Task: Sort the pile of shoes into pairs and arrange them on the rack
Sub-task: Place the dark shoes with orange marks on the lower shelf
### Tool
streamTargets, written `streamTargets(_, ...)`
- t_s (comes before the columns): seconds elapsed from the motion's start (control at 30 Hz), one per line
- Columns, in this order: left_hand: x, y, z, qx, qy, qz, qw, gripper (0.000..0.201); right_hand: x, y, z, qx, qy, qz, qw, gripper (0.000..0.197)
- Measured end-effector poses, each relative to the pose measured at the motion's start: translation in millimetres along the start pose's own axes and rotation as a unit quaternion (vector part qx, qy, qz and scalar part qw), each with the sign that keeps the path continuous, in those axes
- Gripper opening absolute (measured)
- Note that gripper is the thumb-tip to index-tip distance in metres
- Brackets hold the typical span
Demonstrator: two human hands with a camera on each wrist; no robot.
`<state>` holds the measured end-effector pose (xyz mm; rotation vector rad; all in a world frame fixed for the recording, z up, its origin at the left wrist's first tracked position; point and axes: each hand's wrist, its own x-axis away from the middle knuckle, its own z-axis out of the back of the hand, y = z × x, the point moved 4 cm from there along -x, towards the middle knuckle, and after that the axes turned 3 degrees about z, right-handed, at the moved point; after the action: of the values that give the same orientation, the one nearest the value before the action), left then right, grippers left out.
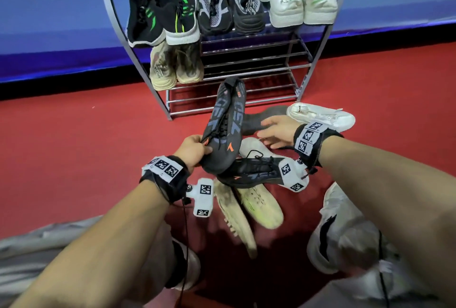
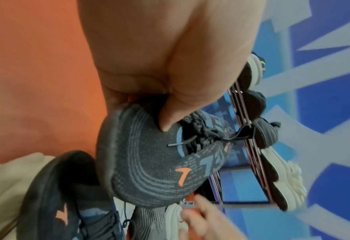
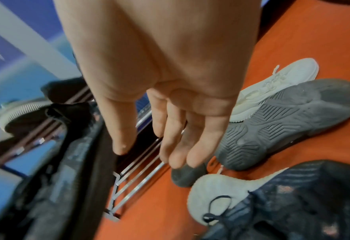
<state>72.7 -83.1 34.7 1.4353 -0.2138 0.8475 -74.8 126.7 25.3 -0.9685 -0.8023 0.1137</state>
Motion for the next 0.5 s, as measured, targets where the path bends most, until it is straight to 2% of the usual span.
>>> streamTargets(0.13, -9, -16, 15, 0.023, 0.032, 0.044, 0.998, 0.03, -17, 28, -3, 0.208, 0.023, -0.011, 0.978, 0.054)
streamTargets(0.3, -19, -30, 22, 0.033, 0.035, 0.079, 0.996, 0.025, -27, 62, -21, 0.358, -0.074, -0.047, 0.93, 0.076)
streamTargets(0.37, -22, -33, 25, 0.031, 0.037, 0.085, 0.995, 0.025, -29, 72, -26, 0.418, -0.089, -0.038, 0.903, 0.081)
streamTargets(0.43, -22, -34, 27, 0.034, 0.043, 0.079, 0.995, 0.024, -31, 76, -31, 0.5, -0.088, -0.007, 0.862, 0.076)
streamTargets(0.5, -22, -34, 26, 0.031, 0.048, 0.07, 0.996, 0.025, -31, 77, -37, 0.549, -0.094, 0.005, 0.831, 0.058)
